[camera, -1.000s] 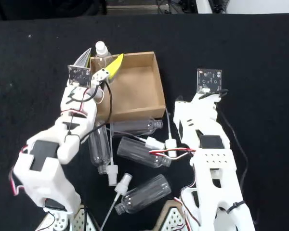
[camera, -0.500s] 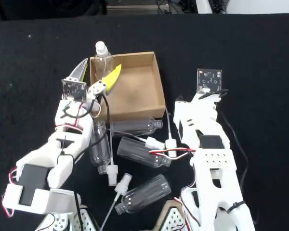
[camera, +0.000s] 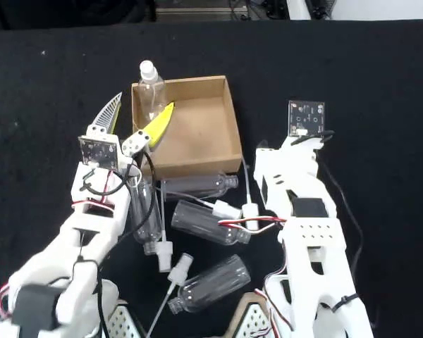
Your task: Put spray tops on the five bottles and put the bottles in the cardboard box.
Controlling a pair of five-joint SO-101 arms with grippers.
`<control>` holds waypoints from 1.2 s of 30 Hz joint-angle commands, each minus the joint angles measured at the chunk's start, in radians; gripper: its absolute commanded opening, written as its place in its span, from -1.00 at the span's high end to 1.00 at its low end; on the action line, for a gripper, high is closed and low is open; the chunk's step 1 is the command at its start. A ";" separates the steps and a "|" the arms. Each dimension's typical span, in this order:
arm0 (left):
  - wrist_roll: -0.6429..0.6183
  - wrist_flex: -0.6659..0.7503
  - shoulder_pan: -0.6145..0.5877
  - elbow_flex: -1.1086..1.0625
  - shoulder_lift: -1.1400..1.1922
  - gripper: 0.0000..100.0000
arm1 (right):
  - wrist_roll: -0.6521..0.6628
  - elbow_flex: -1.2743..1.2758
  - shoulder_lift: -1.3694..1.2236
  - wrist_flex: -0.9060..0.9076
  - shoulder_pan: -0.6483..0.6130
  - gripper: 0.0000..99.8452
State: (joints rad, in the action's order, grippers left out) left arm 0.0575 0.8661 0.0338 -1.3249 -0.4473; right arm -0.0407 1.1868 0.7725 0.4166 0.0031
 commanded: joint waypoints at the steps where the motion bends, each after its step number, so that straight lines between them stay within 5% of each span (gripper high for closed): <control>1: -0.002 -0.204 -0.056 0.012 -0.163 0.33 | 0.003 -0.005 0.028 -0.026 0.015 0.64; 9: 0.003 -0.787 -0.119 0.033 -0.543 0.33 | 0.003 -0.005 0.028 -0.026 0.015 0.64; 21: -0.002 -1.545 -0.120 0.113 -0.594 0.37 | 0.003 -0.005 0.028 -0.026 0.015 0.64; 28: 0.034 -1.623 -0.102 0.140 -0.594 0.50 | 0.003 -0.007 0.028 -0.026 0.015 0.64; 36: -0.158 -1.680 -0.054 0.147 -0.582 0.50 | 0.003 -0.007 0.028 -0.026 0.015 0.64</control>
State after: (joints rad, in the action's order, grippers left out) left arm -0.0253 -0.7879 -0.0368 -1.2405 -1.0165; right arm -0.0407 1.1868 0.7725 0.4166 0.0031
